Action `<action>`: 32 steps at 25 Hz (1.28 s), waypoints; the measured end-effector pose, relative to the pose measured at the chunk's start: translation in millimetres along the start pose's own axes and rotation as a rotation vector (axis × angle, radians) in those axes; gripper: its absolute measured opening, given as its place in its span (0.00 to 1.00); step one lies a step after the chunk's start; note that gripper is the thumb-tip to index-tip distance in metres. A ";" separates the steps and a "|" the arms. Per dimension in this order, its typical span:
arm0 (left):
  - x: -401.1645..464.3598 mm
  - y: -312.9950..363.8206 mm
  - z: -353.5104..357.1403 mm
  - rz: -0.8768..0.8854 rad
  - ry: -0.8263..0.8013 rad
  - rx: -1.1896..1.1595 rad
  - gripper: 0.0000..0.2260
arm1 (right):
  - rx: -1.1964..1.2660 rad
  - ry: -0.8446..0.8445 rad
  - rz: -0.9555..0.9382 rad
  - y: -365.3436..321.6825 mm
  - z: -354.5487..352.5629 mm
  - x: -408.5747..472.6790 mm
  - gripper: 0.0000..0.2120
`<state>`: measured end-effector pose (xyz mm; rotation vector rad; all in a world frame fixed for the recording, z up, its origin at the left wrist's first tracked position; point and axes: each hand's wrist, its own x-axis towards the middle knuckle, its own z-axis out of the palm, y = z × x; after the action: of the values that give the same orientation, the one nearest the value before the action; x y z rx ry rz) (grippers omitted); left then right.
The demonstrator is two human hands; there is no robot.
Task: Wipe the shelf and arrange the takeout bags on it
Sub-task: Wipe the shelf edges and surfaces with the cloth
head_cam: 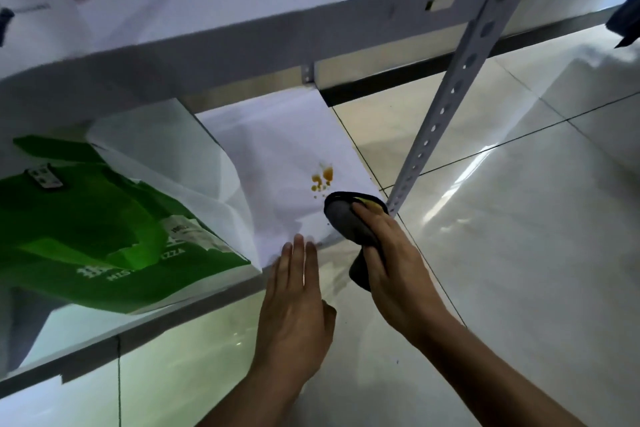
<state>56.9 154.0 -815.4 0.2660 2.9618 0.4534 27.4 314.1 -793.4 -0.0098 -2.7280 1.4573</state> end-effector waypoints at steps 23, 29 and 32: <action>10.5 -25.5 47.8 -0.015 0.079 -0.064 0.41 | -0.703 0.006 -0.132 54.5 84.8 51.2 0.35; 15.2 -25.5 44.6 -0.023 0.071 -0.106 0.40 | -0.695 -0.188 -0.232 44.1 83.0 71.5 0.35; 12.7 -26.6 42.3 -0.029 0.083 -0.108 0.40 | -0.682 -0.186 -0.168 37.1 89.0 121.0 0.34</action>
<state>47.1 143.4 -864.8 0.1975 3.0040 0.6327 -98.2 264.3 -868.8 0.3321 -3.1304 0.4594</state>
